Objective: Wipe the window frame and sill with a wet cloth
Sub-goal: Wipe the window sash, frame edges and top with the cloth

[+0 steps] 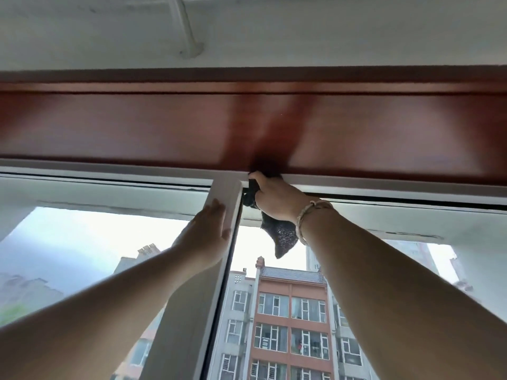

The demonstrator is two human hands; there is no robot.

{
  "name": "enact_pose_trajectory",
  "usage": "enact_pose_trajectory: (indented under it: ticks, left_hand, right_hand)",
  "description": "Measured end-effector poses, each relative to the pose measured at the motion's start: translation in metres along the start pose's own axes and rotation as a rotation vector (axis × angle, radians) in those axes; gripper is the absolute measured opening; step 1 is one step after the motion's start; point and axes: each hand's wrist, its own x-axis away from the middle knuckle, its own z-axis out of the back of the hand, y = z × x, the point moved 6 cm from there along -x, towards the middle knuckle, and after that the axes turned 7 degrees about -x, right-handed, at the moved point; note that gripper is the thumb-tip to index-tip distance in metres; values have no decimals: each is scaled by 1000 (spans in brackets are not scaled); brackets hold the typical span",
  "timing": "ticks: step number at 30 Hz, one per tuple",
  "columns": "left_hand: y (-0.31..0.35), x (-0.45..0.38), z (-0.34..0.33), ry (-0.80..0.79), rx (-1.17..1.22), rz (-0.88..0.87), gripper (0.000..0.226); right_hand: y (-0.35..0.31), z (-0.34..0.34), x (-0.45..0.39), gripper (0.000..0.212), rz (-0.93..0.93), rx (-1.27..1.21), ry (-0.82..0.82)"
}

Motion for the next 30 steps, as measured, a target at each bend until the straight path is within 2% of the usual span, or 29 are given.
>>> enact_pose_trajectory:
  ticks: [5,9,11,13,16,20,24,30]
  left_hand:
    - [-7,1,10,54,-65,-77,57]
    - [-7,2,13,80,-61,-77,60]
    - [-6,1,15,116,-60,-81,58]
    - [-8,0,18,145,-64,-98,54]
    - [-9,0,18,145,-90,-113,53]
    - [-10,-1,16,169,-143,-99,51]
    - [-3,-5,20,157,-157,-20,41]
    - [15,-3,21,88,-176,140,33]
  right_hand:
    - [19,13,5,46,-21,36,9]
    - [49,36,25,45,-93,61,154]
    - [47,30,23,42,-63,80,237]
    - [35,15,18,48,33,111,276]
    - [17,-7,6,61,146,153,242]
    - [2,-17,-9,61,233,215,189]
    - [29,11,4,60,151,204,87]
    - [114,65,54,57,24,188,146]
